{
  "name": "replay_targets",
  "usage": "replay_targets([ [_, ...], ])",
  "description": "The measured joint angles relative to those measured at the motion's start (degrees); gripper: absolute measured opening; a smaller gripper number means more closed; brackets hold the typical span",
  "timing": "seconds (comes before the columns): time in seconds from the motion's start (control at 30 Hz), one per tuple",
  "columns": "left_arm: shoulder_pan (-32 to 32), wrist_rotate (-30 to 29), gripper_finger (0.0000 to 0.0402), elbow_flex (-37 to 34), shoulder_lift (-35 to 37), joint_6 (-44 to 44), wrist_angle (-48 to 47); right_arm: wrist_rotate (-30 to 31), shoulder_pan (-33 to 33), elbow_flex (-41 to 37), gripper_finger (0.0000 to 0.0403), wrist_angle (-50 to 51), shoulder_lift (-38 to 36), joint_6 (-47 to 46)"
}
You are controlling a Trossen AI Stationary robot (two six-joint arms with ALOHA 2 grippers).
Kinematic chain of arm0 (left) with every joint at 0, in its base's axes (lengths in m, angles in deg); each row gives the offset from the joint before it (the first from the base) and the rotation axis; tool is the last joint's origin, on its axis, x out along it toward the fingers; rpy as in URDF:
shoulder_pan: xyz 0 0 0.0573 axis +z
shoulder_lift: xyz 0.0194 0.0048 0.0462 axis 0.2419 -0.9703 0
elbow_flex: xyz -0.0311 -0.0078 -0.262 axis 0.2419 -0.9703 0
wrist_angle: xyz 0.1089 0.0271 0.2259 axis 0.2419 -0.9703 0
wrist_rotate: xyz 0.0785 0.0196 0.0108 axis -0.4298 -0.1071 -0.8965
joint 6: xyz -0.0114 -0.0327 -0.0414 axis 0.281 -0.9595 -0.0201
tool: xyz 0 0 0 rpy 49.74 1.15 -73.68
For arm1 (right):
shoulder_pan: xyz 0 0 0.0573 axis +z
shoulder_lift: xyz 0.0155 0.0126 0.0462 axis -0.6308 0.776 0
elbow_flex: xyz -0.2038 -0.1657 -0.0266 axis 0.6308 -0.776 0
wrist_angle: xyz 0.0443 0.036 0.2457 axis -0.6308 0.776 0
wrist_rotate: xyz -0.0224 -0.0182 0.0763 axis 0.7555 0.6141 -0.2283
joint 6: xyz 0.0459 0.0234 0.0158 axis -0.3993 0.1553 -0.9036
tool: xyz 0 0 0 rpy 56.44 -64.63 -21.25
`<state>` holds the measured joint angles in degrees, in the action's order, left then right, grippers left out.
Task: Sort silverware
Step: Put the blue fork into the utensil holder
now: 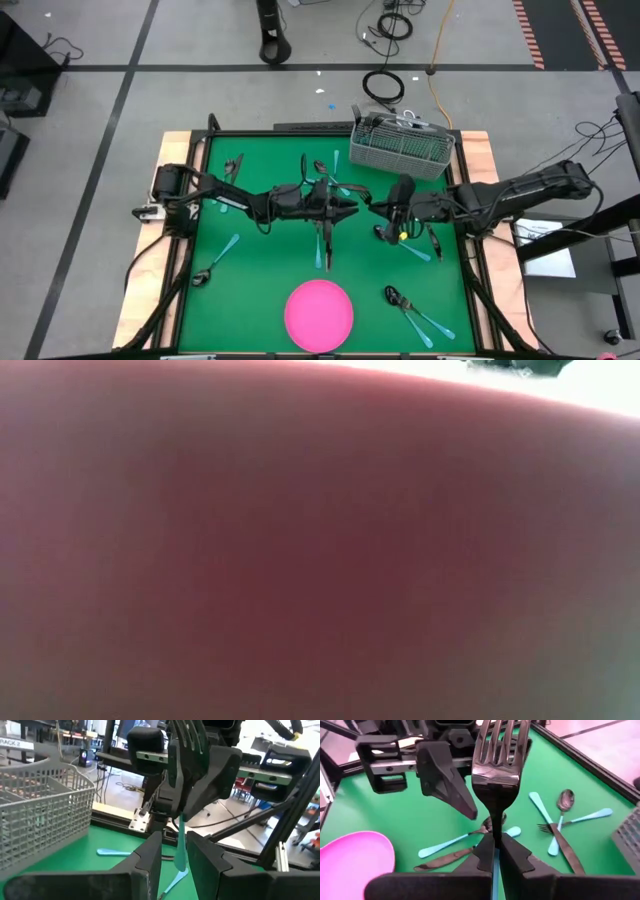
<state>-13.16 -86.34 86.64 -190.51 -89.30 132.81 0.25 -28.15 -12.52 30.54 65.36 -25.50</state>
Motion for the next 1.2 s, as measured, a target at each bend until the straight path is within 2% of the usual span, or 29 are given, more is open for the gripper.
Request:
replay_targets([
  [0.3, -0.2, 0.2, 0.0093, 2.0, 0.0, 3.2, 1.5, 0.3, -0.1, 0.0, 0.0000, -4.8, 3.0, 2.4],
  [0.7, -0.5, -0.1, 0.0093, 2.8, 0.0, 3.2, 1.0, 0.3, -1.9, 0.0, 0.0000, -9.9, 6.4, 4.4],
  [1.0, -0.5, -0.6, 0.0091, 2.9, 0.0, 3.2, 0.7, 0.1, -1.9, 0.0, 0.0000, -10.2, 7.0, 4.9],
  [1.1, -0.5, -0.6, 0.0071, 2.9, 0.0, 3.3, 0.6, 0.0, -1.9, 0.0, 0.0000, -10.5, 7.0, 4.9],
  [1.2, -0.5, -1.0, 0.0029, 2.9, 0.0, 3.5, 0.0, 0.0, -1.9, 0.0, 0.0001, -10.8, 7.0, 5.0],
])
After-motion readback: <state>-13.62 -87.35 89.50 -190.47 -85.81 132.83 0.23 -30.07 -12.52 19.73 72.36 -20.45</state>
